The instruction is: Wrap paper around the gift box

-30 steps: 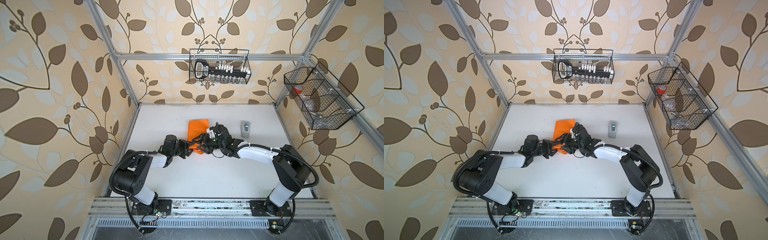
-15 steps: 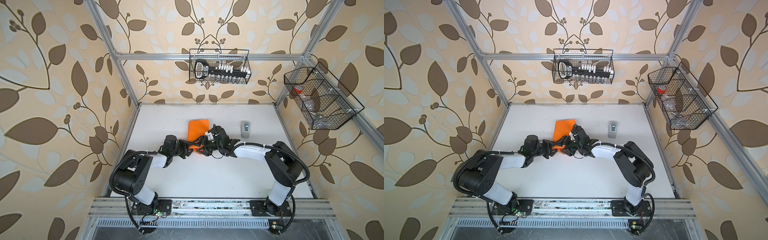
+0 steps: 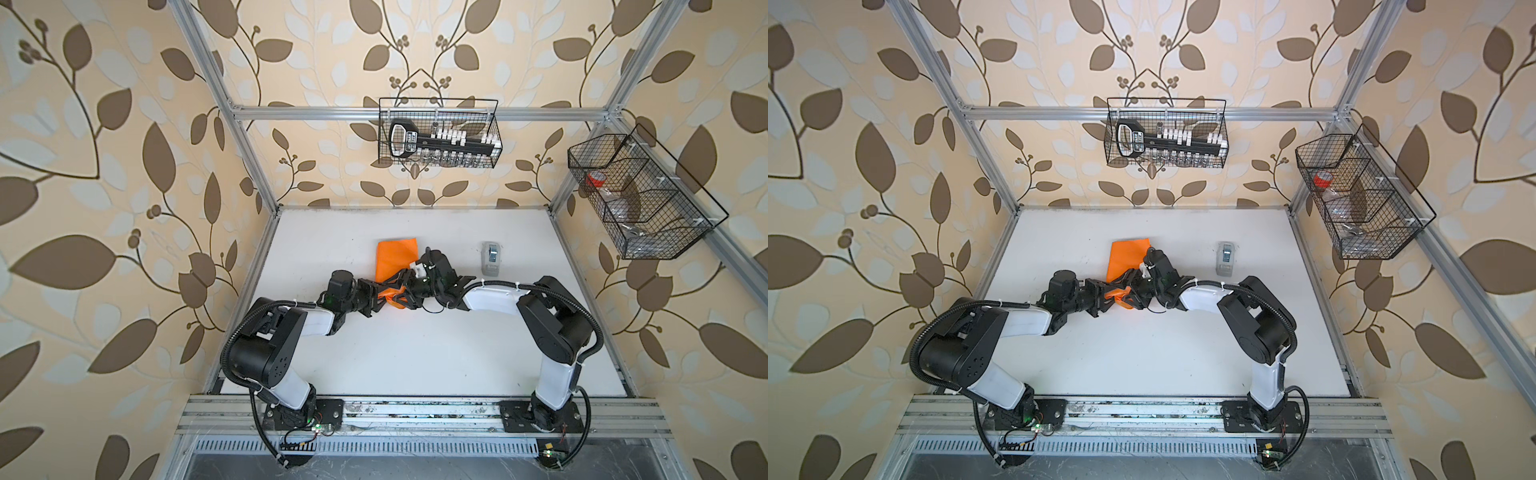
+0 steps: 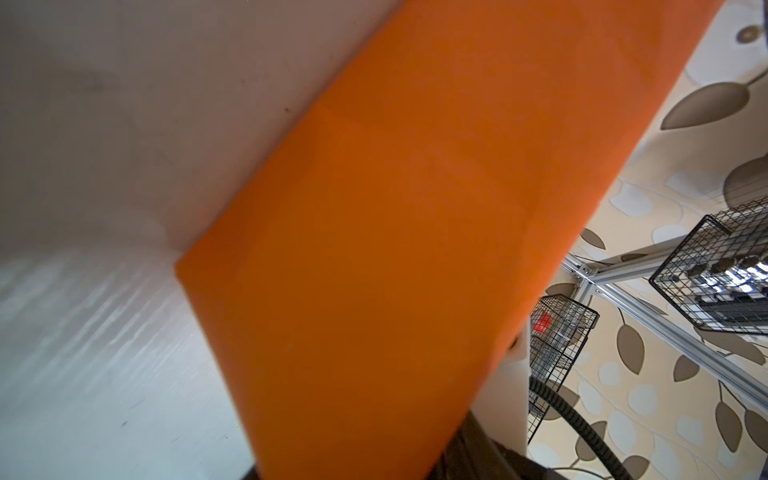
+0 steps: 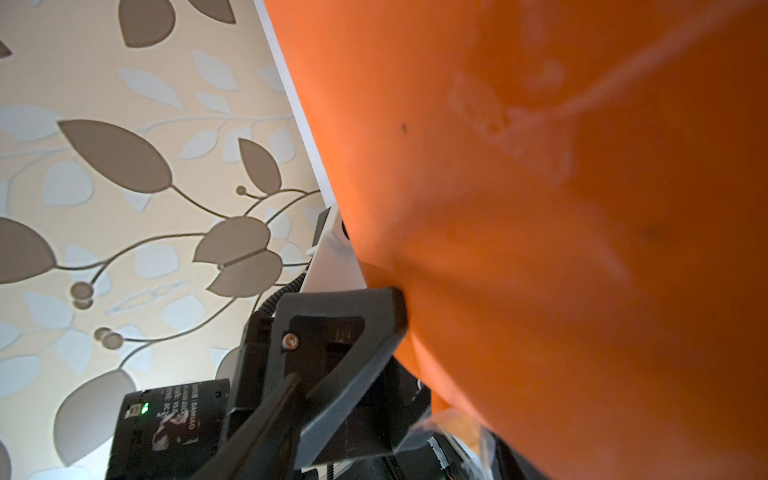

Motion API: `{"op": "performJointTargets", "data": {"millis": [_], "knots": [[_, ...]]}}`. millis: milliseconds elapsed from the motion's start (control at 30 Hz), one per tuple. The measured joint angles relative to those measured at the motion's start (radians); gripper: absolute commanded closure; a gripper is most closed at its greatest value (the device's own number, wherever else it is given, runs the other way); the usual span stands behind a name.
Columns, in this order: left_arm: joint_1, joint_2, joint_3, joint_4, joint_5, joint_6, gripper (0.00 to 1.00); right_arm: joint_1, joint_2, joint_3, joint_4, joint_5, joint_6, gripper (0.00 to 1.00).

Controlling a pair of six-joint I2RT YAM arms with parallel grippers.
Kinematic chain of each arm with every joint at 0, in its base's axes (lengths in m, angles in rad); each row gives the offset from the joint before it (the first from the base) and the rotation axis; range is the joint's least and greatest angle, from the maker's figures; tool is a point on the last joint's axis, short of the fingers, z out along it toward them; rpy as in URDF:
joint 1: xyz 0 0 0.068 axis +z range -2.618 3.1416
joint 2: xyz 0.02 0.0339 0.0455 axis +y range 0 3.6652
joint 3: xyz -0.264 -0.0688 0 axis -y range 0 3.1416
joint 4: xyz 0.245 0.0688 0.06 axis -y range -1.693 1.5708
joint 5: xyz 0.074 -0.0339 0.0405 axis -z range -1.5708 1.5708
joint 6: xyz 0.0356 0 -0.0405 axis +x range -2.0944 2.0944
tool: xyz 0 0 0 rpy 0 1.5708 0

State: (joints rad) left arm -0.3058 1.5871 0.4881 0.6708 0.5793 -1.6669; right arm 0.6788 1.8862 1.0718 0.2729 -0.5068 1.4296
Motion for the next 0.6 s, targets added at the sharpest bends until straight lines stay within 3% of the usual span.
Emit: {"op": "performJointTargets", "data": {"millis": [600], "knots": [[0.000,0.010,-0.003,0.025,0.006,-0.012,0.59,-0.002,-0.075,0.000,-0.111,0.025,-0.041,0.25]]}}
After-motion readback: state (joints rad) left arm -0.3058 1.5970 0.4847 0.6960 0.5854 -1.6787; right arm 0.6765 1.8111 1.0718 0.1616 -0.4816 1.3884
